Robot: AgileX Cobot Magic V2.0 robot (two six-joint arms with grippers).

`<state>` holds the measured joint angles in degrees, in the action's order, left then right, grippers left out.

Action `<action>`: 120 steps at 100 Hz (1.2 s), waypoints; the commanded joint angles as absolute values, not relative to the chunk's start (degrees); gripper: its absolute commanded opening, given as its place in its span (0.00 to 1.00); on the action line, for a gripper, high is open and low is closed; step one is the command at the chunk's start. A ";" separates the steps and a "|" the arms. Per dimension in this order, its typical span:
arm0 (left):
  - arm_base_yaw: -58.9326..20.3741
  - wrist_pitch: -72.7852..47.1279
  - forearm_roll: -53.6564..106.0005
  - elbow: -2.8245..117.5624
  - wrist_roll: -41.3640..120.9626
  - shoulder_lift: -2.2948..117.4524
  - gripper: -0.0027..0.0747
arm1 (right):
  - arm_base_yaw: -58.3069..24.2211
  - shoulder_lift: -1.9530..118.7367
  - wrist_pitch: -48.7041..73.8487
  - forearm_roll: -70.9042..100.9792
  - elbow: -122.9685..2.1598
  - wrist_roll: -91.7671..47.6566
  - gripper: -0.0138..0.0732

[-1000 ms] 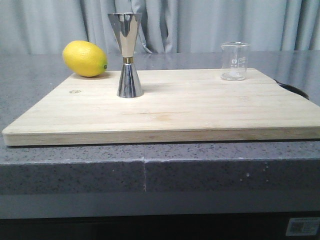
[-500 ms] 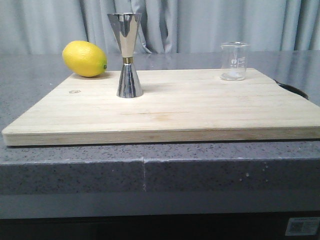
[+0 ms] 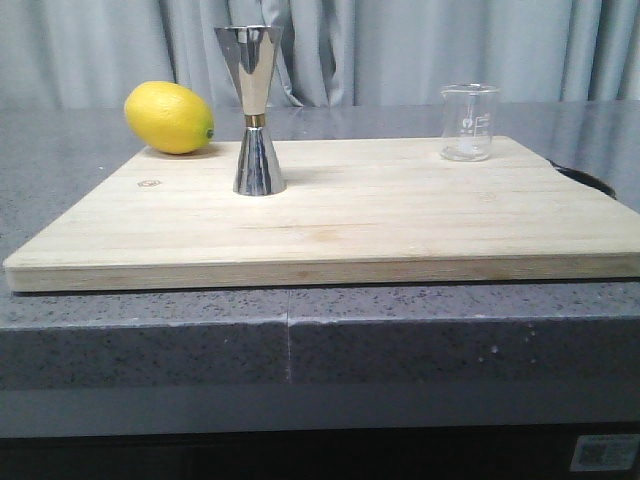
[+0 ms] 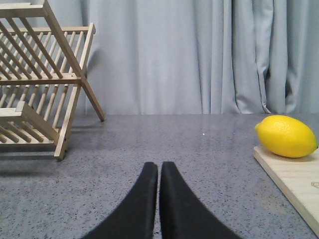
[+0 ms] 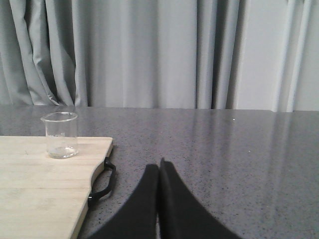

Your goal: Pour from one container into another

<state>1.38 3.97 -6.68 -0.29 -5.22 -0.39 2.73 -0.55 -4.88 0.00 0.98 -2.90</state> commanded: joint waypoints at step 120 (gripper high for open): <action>0.93 7.86 -6.49 -1.90 -5.29 -1.62 0.01 | 3.19 -1.67 -8.49 0.00 1.17 -3.42 0.08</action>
<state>1.38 3.84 -6.68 -0.29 -5.22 -0.39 2.84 -0.55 -4.48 0.00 0.98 -2.90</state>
